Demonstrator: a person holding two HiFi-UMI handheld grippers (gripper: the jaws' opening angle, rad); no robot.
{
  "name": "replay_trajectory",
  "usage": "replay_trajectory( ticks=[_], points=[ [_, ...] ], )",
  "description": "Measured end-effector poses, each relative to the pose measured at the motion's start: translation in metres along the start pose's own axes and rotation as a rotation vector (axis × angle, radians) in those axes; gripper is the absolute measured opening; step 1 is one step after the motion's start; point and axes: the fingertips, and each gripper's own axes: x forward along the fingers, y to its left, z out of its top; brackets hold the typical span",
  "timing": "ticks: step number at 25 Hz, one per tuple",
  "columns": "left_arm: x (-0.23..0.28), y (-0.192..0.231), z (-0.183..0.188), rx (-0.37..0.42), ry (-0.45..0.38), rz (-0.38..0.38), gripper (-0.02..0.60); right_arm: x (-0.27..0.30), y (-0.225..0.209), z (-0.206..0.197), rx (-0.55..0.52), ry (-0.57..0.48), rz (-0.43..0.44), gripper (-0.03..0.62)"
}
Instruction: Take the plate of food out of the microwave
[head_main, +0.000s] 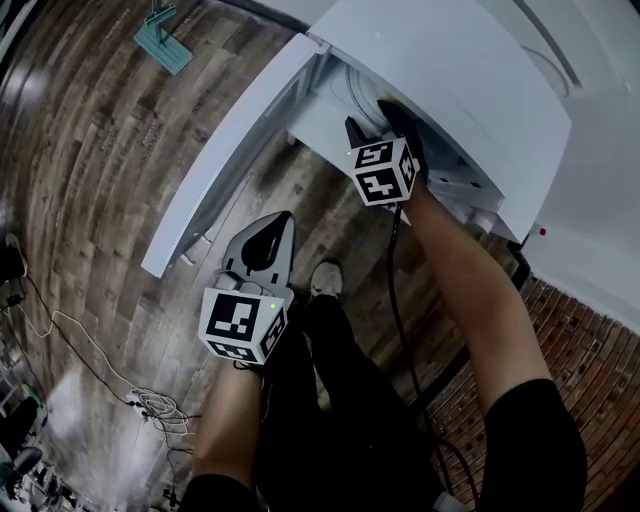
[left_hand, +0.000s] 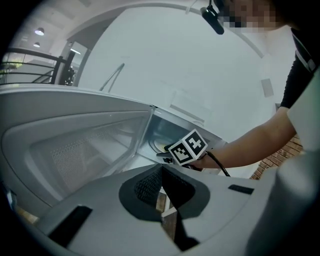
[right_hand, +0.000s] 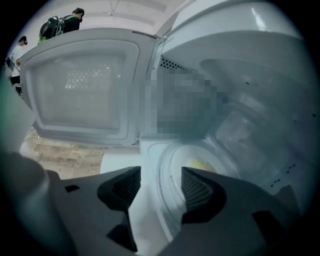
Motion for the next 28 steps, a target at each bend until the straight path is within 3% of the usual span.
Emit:
replay_trajectory(
  ticks=[7, 18, 22, 28],
  points=[
    [0.006, 0.004, 0.001, 0.006, 0.005, -0.017, -0.009, 0.016, -0.009, -0.006, 0.091, 0.067, 0.012, 0.258],
    [0.010, -0.001, -0.009, 0.002, 0.022, -0.033, -0.009, -0.001, 0.022, -0.017, -0.096, 0.059, 0.024, 0.258],
    [0.009, -0.004, -0.014, 0.003, 0.026, -0.036, -0.009, 0.000, 0.023, -0.022, -0.169, 0.073, -0.014, 0.259],
    [0.004, -0.002, -0.020, -0.003, 0.027, -0.027, -0.009, 0.008, 0.013, -0.028, -0.180, 0.124, -0.049, 0.258]
  ],
)
